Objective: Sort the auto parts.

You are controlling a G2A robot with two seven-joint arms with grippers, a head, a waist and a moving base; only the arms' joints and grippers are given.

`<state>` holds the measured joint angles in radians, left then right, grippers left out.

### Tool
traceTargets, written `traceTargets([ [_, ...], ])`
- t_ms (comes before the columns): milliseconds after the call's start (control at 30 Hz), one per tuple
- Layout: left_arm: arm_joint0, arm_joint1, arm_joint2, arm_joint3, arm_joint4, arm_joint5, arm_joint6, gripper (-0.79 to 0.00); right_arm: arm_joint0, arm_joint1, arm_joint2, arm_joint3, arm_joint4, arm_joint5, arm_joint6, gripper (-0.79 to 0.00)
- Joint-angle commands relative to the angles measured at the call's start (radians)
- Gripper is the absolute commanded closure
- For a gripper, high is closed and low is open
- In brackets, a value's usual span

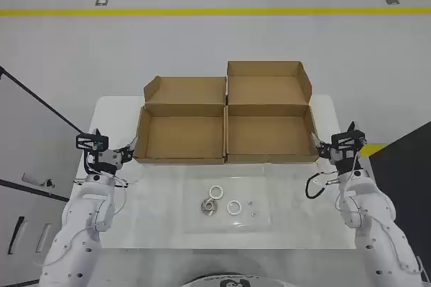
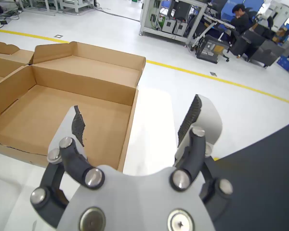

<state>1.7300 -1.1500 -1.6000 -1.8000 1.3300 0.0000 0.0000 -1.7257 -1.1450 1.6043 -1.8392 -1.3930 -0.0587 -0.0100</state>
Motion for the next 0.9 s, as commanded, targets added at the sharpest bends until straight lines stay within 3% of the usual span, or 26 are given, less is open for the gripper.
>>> traceTargets([
  [0,0.000,0.000,0.000,0.000,0.000,0.000,0.000,-0.785,0.000,0.005,0.011,-0.041,-0.023,-0.062,0.016,-0.785],
  [500,0.000,0.000,0.000,0.000,0.000,0.000,0.000,-0.785,0.068,0.044,0.008,-0.281,-0.036,-0.636,0.388,-0.785],
  [867,0.000,0.000,0.000,0.000,0.000,0.000,0.000,-0.785,0.153,0.063,-0.052,-0.314,0.039,-0.842,0.632,-0.785],
])
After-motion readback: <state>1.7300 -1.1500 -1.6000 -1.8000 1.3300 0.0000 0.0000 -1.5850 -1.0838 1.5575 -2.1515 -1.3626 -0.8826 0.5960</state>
